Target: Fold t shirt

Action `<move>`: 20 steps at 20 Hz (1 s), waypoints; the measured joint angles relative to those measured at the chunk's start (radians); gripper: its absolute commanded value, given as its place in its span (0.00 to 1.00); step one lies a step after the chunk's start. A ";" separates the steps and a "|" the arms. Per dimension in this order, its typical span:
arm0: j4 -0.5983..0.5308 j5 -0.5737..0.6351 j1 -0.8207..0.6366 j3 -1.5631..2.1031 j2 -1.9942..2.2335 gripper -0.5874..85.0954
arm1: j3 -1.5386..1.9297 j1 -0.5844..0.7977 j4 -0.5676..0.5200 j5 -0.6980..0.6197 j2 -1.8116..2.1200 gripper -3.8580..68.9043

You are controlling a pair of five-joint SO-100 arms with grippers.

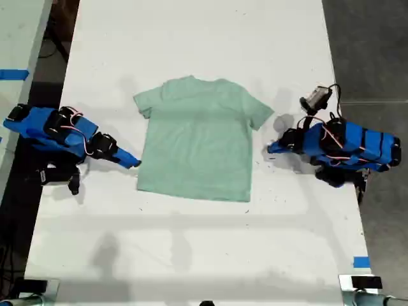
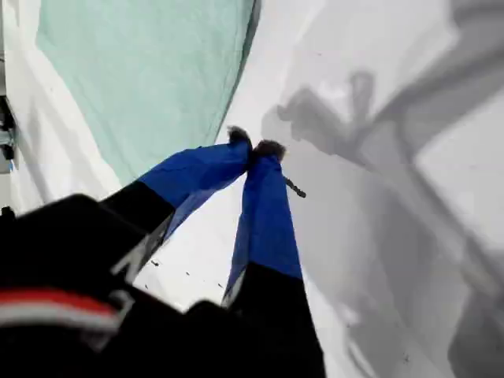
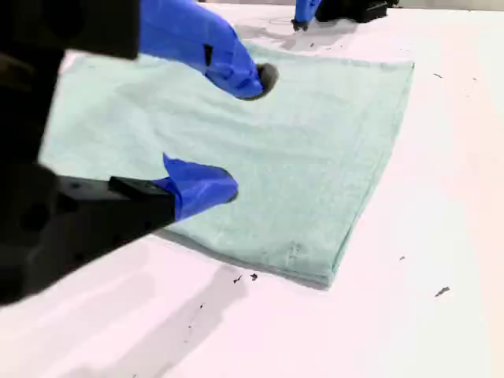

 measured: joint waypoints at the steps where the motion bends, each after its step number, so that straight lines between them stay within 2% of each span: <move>1: 0.000 0.000 0.000 0.000 0.000 0.21 | 0.000 0.000 0.000 0.000 0.000 0.08; 2: 0.000 0.000 0.000 0.000 0.000 0.21 | 0.000 0.000 0.000 0.000 0.000 0.08; 3: 0.000 0.000 0.000 0.000 0.000 0.21 | 0.000 0.000 0.003 0.000 0.000 0.14; 5: 0.000 0.000 0.000 0.000 0.000 0.21 | -0.046 0.035 0.078 -0.006 -0.021 0.28; 8: 0.000 0.000 0.000 0.000 0.000 0.21 | -0.360 0.230 0.156 -0.181 -0.348 0.40; 10: 0.000 0.000 0.000 0.000 0.000 0.21 | -0.604 0.379 0.143 -0.336 -0.666 0.48; 13: 0.000 0.000 0.000 0.000 0.000 0.21 | -0.759 0.549 0.029 -0.499 -1.040 0.44; 17: 0.000 0.000 0.000 0.000 0.000 0.21 | -0.821 0.664 -0.212 -0.583 -1.408 0.42; 18: 0.000 0.000 0.000 0.000 0.000 0.21 | -0.857 0.672 -0.252 -0.594 -1.491 0.30; 19: 0.000 0.000 0.000 0.000 0.000 0.21 | -0.891 0.673 -0.281 -0.606 -1.568 0.08; 20: 0.000 0.000 0.000 0.000 0.000 0.21 | -0.928 0.675 -0.298 -0.618 -1.637 0.04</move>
